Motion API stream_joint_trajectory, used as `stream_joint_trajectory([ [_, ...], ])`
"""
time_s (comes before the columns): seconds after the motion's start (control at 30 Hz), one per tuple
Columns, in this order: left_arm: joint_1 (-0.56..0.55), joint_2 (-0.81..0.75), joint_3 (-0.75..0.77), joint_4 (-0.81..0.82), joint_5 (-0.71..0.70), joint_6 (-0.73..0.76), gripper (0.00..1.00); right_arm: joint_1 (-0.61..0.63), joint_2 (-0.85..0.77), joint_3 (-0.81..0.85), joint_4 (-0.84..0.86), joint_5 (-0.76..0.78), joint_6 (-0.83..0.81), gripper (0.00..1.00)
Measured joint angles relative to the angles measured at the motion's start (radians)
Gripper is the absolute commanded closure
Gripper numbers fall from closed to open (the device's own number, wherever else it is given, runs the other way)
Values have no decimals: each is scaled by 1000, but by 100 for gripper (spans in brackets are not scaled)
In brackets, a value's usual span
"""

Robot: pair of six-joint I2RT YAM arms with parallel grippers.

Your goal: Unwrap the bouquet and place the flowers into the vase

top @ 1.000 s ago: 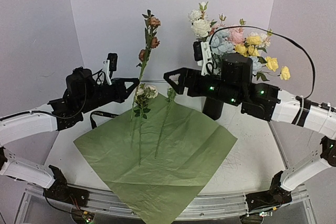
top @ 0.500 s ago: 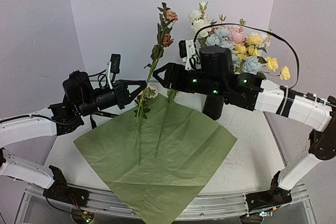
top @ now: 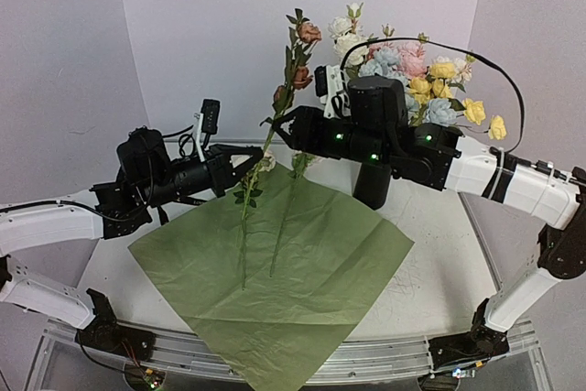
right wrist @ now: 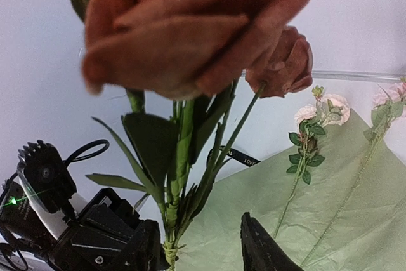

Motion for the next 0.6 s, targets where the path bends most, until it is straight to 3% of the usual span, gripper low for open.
stream_joint_trajectory([
  [0.3, -13, 22, 0, 0, 2, 29, 100, 1, 0, 0, 0, 22, 4, 69],
  [0.47, -19, 34, 0, 1, 1, 43, 98, 2, 0, 0, 0, 25, 7, 97],
  [0.53, -21, 36, 0, 4, 0, 50, 90, 2, 0, 0, 1, 27, 6, 100],
  [0.6, -22, 39, 0, 5, 0, 56, 63, 2, 0, 0, 3, 30, 11, 100],
])
